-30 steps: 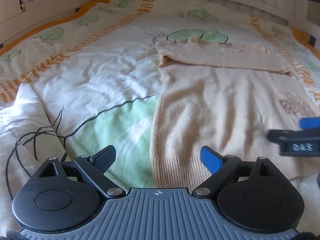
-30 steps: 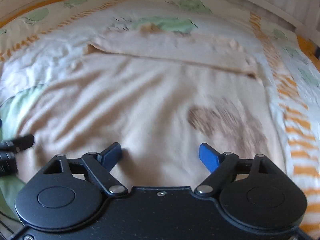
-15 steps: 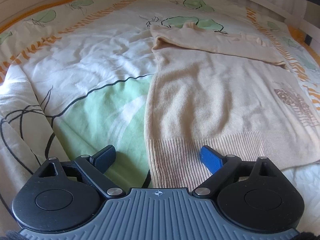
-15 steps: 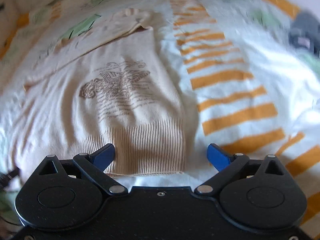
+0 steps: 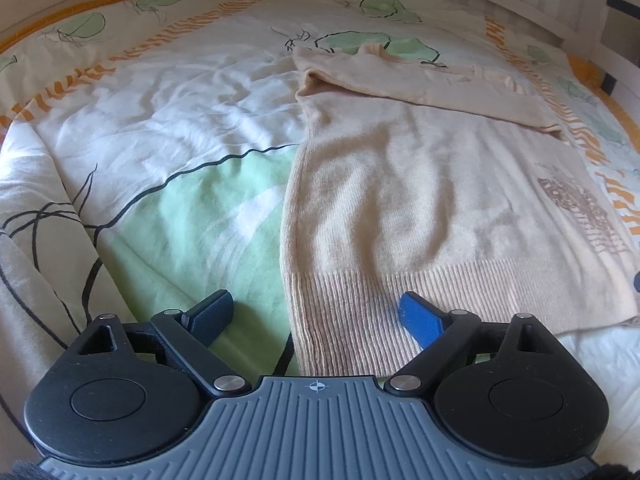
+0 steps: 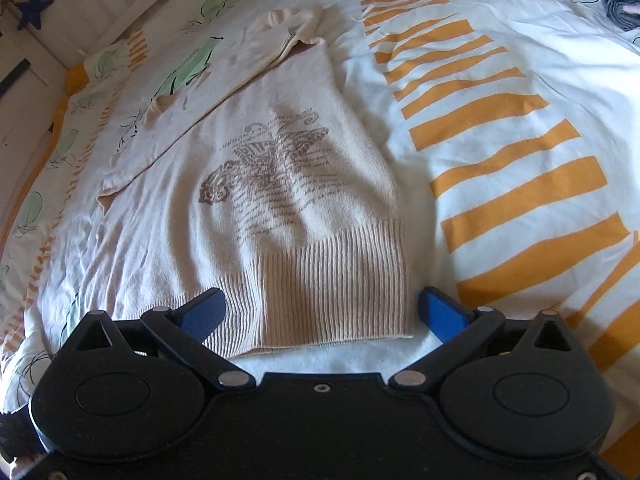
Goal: Fold small clothes
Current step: 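Move the right gripper toward the ribbed hem of the sweater, then grasp the ribbed hem with both grippers and lift it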
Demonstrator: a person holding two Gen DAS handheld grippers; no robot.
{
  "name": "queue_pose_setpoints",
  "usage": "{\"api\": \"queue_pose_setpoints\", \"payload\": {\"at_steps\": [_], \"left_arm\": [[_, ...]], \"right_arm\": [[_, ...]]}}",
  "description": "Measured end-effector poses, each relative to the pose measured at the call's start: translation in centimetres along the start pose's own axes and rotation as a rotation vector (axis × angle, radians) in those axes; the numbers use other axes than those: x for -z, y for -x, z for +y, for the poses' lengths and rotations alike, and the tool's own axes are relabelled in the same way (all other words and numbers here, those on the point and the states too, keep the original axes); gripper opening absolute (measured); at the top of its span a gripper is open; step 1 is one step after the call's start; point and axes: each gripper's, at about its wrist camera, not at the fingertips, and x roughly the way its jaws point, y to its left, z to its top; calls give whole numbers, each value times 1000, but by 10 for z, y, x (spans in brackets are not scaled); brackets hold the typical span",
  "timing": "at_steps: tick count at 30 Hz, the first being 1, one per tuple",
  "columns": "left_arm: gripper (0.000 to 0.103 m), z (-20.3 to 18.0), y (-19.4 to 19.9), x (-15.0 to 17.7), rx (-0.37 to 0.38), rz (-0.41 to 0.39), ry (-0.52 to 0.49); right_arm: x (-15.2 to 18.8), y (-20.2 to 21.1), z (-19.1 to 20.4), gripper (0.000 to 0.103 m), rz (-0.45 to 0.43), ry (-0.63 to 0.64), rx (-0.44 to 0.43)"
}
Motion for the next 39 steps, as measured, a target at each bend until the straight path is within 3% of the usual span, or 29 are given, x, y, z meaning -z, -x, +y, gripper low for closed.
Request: {"api": "queue_pose_setpoints", "payload": {"at_steps": [11, 14, 16, 17, 18, 19, 20, 21, 23, 28, 39], "left_arm": [[83, -6, -6, -9, 30, -6, -32], [81, -6, -10, -13, 36, -6, -36], [69, -8, -10, -14, 43, -9, -53], [55, -9, -8, -15, 52, -18, -68], [42, -10, -6, -15, 65, -26, -78], [38, -10, -5, -16, 80, -29, -83], [30, -10, -5, -16, 84, -30, -82], [20, -10, -4, -16, 75, -36, -80], [11, -9, -4, -18, 78, -40, -76], [9, 10, 5, -23, 174, -70, 50], [9, 24, 22, -62, 243, -168, 170]], "right_arm": [[-8, 0, -13, 103, -68, -69, -70], [-13, -3, -13, 97, -86, -73, -74], [-15, -3, -12, 73, -94, -59, -56], [-17, -3, -11, 64, -96, -54, -49], [-17, -4, -12, 47, -95, -57, -51], [-18, -5, -15, 19, -84, -74, -71], [-19, -8, -18, 16, -65, -99, -102], [-19, -11, -21, 16, -51, -122, -126], [-18, -9, -18, 16, -65, -106, -116], [-19, 5, -12, 16, -142, -84, -147], [-49, 15, -3, 16, -260, -61, -242]]}}
